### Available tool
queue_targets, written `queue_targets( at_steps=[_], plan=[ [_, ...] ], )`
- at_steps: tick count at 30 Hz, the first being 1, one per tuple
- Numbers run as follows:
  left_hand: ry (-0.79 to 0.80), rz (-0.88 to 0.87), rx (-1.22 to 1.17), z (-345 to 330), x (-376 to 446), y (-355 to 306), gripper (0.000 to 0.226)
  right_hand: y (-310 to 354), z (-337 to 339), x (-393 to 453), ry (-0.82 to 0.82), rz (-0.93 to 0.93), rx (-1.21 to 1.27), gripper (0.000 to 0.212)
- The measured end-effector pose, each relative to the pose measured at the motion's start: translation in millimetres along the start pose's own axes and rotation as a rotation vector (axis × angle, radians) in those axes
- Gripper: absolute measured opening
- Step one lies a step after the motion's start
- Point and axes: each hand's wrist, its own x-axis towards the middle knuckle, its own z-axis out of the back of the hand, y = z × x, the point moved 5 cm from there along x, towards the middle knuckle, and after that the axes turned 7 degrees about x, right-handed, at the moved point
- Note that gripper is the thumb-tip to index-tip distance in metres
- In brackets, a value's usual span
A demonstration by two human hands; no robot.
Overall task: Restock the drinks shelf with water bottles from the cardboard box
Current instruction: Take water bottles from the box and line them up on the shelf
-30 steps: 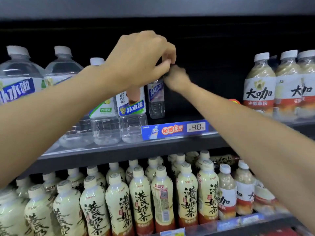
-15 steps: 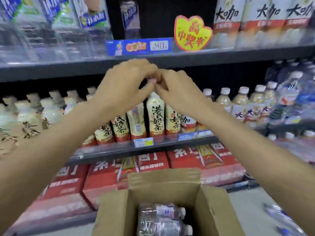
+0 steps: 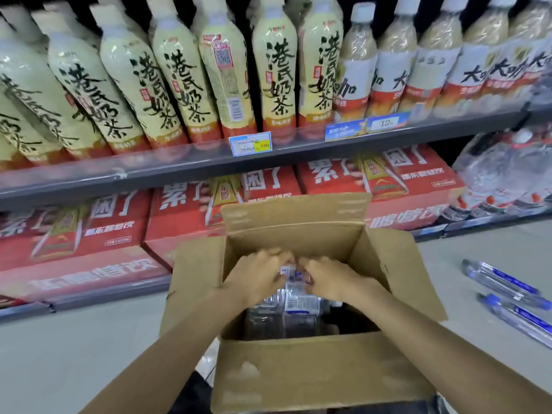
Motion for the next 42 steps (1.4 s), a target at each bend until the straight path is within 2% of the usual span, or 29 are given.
queue_targets(
  at_steps=[4, 6, 9, 11, 15, 17, 19, 21, 23, 26, 28, 31, 34, 36, 39, 40, 42],
  plan=[
    [0.293, -0.004, -0.022, -49, 12, 6, 0.067, -24, -37, 8, 0.216, -0.083, 0.108, 0.098],
    [0.351, -0.051, 0.012, -56, 19, 5, 0.082, -32, -46, 9, 0.281, -0.136, 0.113, 0.110],
    [0.422, -0.092, 0.093, -63, 21, -2, 0.094, -41, -47, 10, 0.261, -0.206, 0.131, 0.121],
    [0.405, -0.084, 0.067, -63, 19, -2, 0.096, -48, -44, 8, 0.214, -0.217, 0.167, 0.113],
    [0.317, -0.005, -0.040, -37, 17, 16, 0.089, -53, -29, 6, 0.075, -0.120, 0.164, 0.054],
    [0.314, 0.007, -0.034, -25, 18, 24, 0.082, -47, -18, 4, -0.035, -0.073, 0.159, 0.035],
    [0.339, -0.015, -0.039, -21, 18, 26, 0.076, -35, -2, -1, -0.188, -0.005, 0.093, 0.025],
    [0.369, -0.014, -0.129, -24, 17, 26, 0.072, -22, 14, -6, -0.308, 0.085, 0.030, 0.028],
    [0.396, 0.028, -0.305, -27, 15, 30, 0.066, -7, 28, -12, -0.359, 0.171, 0.002, 0.040],
    [0.409, 0.068, -0.540, -22, 11, 34, 0.083, 16, 51, -23, -0.476, 0.274, -0.030, 0.056],
    [0.354, 0.064, -0.608, -18, 9, 31, 0.092, 26, 63, -28, -0.532, 0.291, -0.029, 0.056],
    [0.262, 0.097, -0.649, -17, 6, 25, 0.087, 23, 66, -25, -0.598, 0.254, 0.174, 0.049],
    [0.218, 0.094, -0.564, -18, 7, 22, 0.080, 2, 61, -15, -0.642, 0.116, 0.576, 0.039],
    [0.194, 0.130, -0.560, -21, 7, 24, 0.085, -6, 53, -13, -0.505, 0.022, 0.811, 0.033],
    [0.166, 0.197, -0.558, -26, 6, 26, 0.093, 1, 24, -13, -0.103, -0.091, 1.137, 0.049],
    [0.162, 0.208, -0.542, -27, 6, 25, 0.092, 5, 17, -13, -0.069, -0.108, 1.171, 0.055],
    [0.166, 0.203, -0.514, -28, 5, 23, 0.087, 8, 6, -8, -0.147, -0.113, 1.137, 0.067]
  ],
)
